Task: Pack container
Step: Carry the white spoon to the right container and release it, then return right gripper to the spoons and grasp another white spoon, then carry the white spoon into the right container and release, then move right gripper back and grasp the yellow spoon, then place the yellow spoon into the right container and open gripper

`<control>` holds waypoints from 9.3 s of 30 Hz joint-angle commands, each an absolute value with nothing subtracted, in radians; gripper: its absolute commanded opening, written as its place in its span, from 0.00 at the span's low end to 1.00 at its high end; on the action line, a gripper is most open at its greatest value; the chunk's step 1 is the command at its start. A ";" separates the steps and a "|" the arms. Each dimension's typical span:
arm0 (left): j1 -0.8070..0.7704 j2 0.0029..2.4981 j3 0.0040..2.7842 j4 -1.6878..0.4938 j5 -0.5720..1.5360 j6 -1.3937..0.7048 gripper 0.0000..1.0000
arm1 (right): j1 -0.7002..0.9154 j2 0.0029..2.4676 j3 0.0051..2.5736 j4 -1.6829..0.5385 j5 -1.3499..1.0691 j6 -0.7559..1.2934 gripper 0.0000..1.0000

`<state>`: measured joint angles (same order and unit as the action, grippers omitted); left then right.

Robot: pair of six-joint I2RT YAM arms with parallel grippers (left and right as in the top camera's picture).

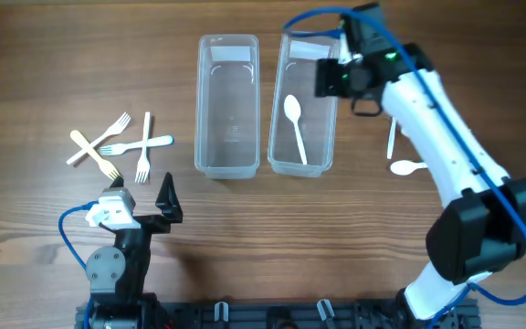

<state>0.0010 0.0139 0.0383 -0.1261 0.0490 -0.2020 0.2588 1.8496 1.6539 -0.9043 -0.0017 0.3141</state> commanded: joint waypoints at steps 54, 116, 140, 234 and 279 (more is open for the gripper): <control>-0.005 0.006 0.030 -0.123 0.039 -0.183 1.00 | -0.295 1.985 1.335 -0.662 -0.208 1.179 0.54; -0.004 0.007 0.030 -0.123 0.039 -0.183 1.00 | -0.320 2.036 1.789 -0.804 -0.314 0.720 0.04; -0.004 0.007 0.030 -0.123 0.039 -0.183 1.00 | 0.220 2.038 1.825 -0.960 -0.240 0.130 0.55; -0.004 0.007 0.030 -0.123 0.039 -0.183 1.00 | -0.237 1.868 1.567 -0.663 -0.262 -0.361 0.04; -0.004 0.007 0.030 -0.123 0.039 -0.183 1.00 | -0.071 1.928 1.455 -0.827 -0.013 0.292 0.59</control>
<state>0.0010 0.0139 0.0383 -0.1261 0.0490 -0.2020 -0.0795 1.8511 1.5261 -0.8360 -0.0280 0.2764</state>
